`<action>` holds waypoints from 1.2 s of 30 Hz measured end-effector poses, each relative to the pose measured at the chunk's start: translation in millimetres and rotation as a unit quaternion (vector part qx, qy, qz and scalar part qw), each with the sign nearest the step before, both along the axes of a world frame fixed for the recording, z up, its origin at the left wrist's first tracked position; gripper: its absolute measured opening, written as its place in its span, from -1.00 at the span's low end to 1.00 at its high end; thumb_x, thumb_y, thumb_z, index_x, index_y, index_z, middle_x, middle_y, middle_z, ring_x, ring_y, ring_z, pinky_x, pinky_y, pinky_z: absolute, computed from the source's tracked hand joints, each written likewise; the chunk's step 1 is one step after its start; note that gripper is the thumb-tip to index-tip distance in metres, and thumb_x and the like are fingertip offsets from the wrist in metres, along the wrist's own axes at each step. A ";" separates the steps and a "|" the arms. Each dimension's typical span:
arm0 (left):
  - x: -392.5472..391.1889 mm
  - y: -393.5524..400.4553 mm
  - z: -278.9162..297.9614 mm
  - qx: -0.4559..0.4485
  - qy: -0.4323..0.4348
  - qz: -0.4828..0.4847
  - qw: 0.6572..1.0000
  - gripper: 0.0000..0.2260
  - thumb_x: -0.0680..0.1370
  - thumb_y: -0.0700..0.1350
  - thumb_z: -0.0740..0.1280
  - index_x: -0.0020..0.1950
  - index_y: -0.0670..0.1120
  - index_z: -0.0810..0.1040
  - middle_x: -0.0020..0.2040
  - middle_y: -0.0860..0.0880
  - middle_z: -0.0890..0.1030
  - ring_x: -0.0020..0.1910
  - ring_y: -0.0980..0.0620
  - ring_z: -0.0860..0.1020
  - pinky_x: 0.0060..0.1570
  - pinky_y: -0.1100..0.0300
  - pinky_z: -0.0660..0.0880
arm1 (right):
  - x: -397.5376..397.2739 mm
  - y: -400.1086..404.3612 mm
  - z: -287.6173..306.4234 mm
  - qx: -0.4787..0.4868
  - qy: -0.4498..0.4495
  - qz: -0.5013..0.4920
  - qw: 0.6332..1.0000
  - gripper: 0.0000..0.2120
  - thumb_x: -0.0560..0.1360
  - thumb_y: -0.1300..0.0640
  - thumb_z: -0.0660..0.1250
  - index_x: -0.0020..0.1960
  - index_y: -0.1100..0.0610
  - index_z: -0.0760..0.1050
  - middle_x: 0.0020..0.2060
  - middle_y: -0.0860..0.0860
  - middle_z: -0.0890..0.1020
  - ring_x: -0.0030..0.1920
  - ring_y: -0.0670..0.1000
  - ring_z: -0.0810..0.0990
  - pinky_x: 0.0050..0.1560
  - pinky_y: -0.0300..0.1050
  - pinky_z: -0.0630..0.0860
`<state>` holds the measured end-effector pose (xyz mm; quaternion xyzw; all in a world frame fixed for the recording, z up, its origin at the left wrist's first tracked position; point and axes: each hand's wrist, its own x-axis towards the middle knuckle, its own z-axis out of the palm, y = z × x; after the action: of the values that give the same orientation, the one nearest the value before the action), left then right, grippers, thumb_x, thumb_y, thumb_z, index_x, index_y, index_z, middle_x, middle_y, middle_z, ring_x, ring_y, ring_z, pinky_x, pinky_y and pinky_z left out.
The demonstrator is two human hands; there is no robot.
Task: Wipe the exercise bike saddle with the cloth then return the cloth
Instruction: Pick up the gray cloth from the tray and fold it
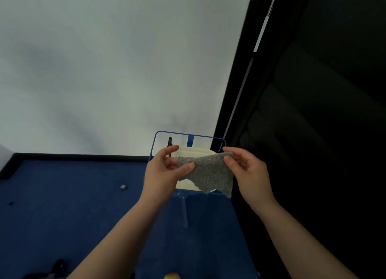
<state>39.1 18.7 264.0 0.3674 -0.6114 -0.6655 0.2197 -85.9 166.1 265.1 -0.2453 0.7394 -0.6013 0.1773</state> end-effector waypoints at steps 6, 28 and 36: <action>6.3 -5.6 16.5 -0.252 -0.057 -0.045 0.965 -0.89 0.43 -0.08 0.45 -0.19 0.12 0.58 -0.09 0.07 0.47 -0.06 0.09 0.49 -0.10 0.30 0.42 | 2.9 -4.7 12.7 0.016 0.013 0.015 1.000 -0.89 0.58 0.11 0.24 -0.05 0.08 0.53 -0.17 0.01 0.62 -0.13 -0.12 0.57 -0.08 -0.23 0.50; -4.2 -9.7 28.7 0.206 -0.014 0.038 0.978 -0.75 0.50 -0.06 0.38 0.11 -0.15 0.54 -0.02 -0.17 0.62 -0.14 -0.10 0.58 -0.19 -0.02 0.58 | 14.4 -2.7 24.4 0.002 -0.043 0.186 0.982 -0.14 0.26 0.44 0.53 0.39 -0.11 0.30 0.22 -0.02 0.54 0.20 -0.05 0.57 0.17 -0.06 0.56; 9.5 -20.5 44.3 0.223 0.014 -0.134 0.966 -0.25 0.24 -0.36 0.48 0.35 0.07 0.37 0.17 -0.21 0.55 0.00 -0.16 0.62 -0.22 0.09 0.61 | -1.3 -4.5 24.2 -0.001 0.020 0.111 0.994 -0.64 0.36 0.35 0.49 0.06 0.03 0.58 -0.02 0.07 0.66 -0.02 0.06 0.66 0.04 0.06 0.62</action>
<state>48.6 -1.8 308.3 0.3129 -0.4882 -0.8132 0.0496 -87.2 161.6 289.3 -0.3379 0.7102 -0.5740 0.2279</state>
